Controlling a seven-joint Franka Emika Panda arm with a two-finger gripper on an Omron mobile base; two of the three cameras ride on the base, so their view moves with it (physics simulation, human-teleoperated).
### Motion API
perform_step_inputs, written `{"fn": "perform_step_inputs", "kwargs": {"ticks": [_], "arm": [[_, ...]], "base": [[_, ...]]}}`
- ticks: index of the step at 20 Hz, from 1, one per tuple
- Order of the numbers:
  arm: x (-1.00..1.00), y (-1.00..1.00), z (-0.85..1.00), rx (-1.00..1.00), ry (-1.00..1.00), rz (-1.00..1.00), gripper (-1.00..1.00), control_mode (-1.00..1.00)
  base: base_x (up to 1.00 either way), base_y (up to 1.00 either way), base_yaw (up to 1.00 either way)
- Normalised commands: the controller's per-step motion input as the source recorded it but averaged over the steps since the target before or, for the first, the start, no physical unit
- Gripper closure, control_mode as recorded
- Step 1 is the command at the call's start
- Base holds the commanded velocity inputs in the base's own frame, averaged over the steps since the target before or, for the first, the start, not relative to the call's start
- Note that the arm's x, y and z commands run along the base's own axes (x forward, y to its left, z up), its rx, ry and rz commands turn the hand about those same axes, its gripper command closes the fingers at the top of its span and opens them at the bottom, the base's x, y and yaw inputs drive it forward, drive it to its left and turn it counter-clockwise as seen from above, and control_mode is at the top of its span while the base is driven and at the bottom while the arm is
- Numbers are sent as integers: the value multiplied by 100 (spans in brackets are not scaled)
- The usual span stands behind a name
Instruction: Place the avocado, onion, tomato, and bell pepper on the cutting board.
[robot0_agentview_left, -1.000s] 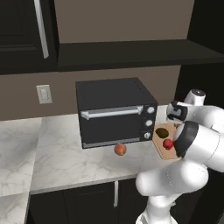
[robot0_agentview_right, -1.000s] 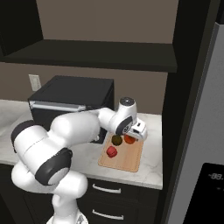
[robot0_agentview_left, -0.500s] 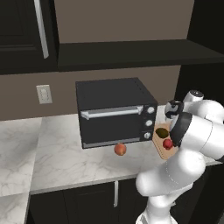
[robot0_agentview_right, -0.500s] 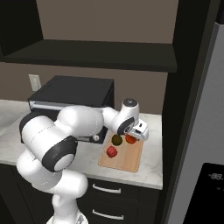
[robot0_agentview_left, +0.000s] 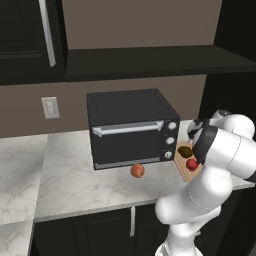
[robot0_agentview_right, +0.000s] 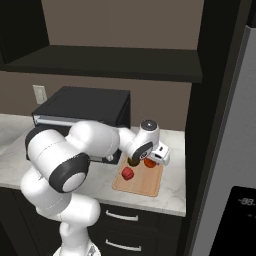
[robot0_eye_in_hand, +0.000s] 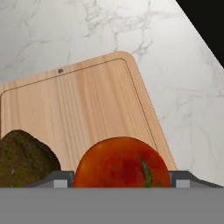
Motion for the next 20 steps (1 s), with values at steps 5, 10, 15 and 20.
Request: {"fn": "perform_step_inputs", "kwargs": {"ticks": [5,10,15,20], "arm": [[0,0,-2,0,-5,0,-100,-100],[1,0,0,0,-1,0,-100,-100],[0,0,7,0,0,0,-100,-100],[0,0,19,-2,1,0,-100,-100]], "base": [[0,0,0],[0,0,0],[0,0,0],[0,0,0]]}}
